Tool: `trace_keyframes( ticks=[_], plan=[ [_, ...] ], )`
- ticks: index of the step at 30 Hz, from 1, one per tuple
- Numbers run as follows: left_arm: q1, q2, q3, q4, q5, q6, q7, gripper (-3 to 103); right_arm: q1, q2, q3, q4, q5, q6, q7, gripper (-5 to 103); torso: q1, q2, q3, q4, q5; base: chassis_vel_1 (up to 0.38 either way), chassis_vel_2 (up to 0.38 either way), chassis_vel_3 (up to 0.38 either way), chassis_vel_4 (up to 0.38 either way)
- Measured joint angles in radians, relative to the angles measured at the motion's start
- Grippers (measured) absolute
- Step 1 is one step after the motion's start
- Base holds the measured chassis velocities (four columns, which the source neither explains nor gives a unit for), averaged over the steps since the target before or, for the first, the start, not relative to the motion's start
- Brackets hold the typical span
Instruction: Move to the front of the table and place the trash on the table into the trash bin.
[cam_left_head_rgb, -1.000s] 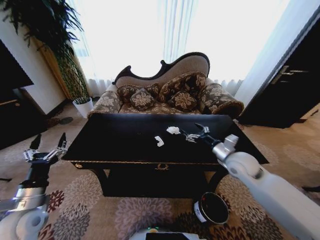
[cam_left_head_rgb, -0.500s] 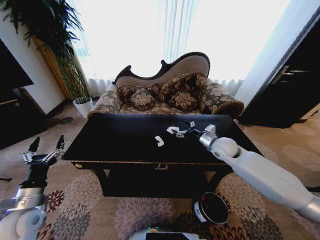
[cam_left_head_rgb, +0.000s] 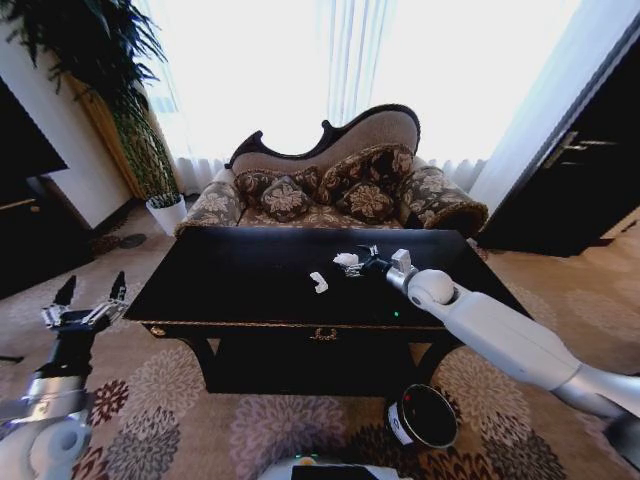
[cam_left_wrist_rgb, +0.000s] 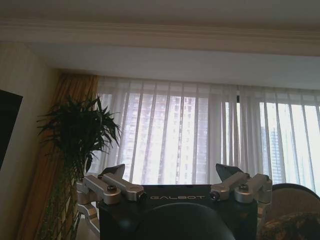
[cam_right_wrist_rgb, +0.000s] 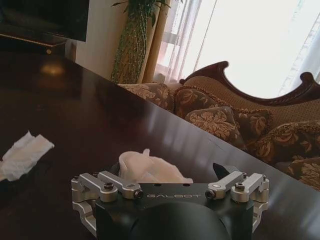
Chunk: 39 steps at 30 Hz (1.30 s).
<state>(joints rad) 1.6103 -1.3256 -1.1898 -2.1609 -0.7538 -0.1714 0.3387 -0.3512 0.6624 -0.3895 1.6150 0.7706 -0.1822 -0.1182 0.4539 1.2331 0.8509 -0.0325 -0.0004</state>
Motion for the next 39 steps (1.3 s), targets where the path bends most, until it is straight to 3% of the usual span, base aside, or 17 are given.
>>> trace_keyframes(
  ticks=[9,14,17,19,22,23,26,28,31,32,33,36,39],
  plan=[
    [-0.003,-0.001,0.006,0.006,0.005,-0.001,0.001,100,-0.005,0.009,0.003,-0.031,-0.023,0.009,-0.025,103,0.000,0.000,0.000,0.0000,0.0001,0.000,0.000,0.000,0.000],
    [-0.002,0.002,0.002,0.014,0.005,-0.003,0.001,100,-0.012,0.013,0.009,-0.040,-0.029,0.014,-0.030,84,0.000,0.000,0.000,0.0000,0.0000,0.000,0.000,0.000,0.000],
    [-0.002,0.004,0.002,0.016,0.004,-0.004,0.001,100,-0.022,0.011,0.017,-0.040,-0.031,0.016,-0.037,79,0.000,0.000,0.000,0.0000,0.0002,0.000,0.000,0.000,0.000],
    [-0.004,0.005,0.003,0.017,0.004,-0.004,0.001,100,-0.038,0.008,0.027,-0.036,-0.033,0.017,-0.044,68,0.000,0.000,0.000,0.0000,0.0000,0.000,0.000,0.000,0.000],
    [-0.005,0.005,0.008,0.018,0.006,-0.004,0.001,100,-0.053,0.005,0.038,-0.030,-0.034,0.019,-0.049,68,0.000,0.000,0.000,0.0000,0.0000,0.000,0.000,0.000,0.000],
    [-0.005,0.005,0.010,0.019,0.008,-0.004,0.001,100,-0.063,0.001,0.044,-0.026,-0.035,0.021,-0.053,57,0.000,0.000,0.000,0.0000,0.0001,0.000,0.000,0.000,0.000],
    [-0.005,0.005,0.013,0.019,0.010,-0.005,0.001,100,-0.079,-0.007,0.056,-0.021,-0.035,0.025,-0.057,41,0.000,0.000,0.000,-0.0001,0.0000,0.000,0.000,0.000,0.000],
    [-0.004,0.007,0.013,0.018,0.010,-0.005,0.001,100,-0.089,-0.013,0.067,-0.020,-0.035,0.029,-0.061,36,0.000,0.000,0.000,0.0000,0.0001,0.000,0.000,0.000,0.000],
    [-0.004,0.009,0.013,0.018,0.010,-0.005,0.001,100,-0.096,-0.018,0.076,-0.020,-0.033,0.032,-0.062,36,0.000,0.000,0.000,-0.0001,0.0002,0.000,0.000,0.000,0.000],
    [-0.003,0.011,0.012,0.018,0.010,-0.005,0.000,100,-0.106,-0.023,0.088,-0.016,-0.026,0.034,-0.065,19,0.000,0.000,0.000,-0.0001,0.0003,0.000,0.000,0.000,0.000],
    [-0.003,0.011,0.012,0.018,0.010,-0.005,0.000,100,-0.106,-0.023,0.088,-0.016,-0.026,0.034,-0.065,19,0.000,0.000,0.000,-0.0001,0.0003,0.000,0.000,0.000,0.000],
    [-0.001,0.011,0.013,0.017,0.011,-0.005,0.000,100,-0.140,-0.033,0.130,0.013,0.021,0.035,-0.070,4,0.000,0.000,0.000,0.0000,0.0003,0.000,0.000,0.000,0.000],
    [0.000,0.010,0.014,0.014,0.011,-0.005,0.000,100,-0.169,-0.038,0.170,0.042,0.050,0.035,-0.076,2,0.000,0.000,0.000,0.0000,0.0003,0.000,0.000,0.000,0.000]
  ],
)
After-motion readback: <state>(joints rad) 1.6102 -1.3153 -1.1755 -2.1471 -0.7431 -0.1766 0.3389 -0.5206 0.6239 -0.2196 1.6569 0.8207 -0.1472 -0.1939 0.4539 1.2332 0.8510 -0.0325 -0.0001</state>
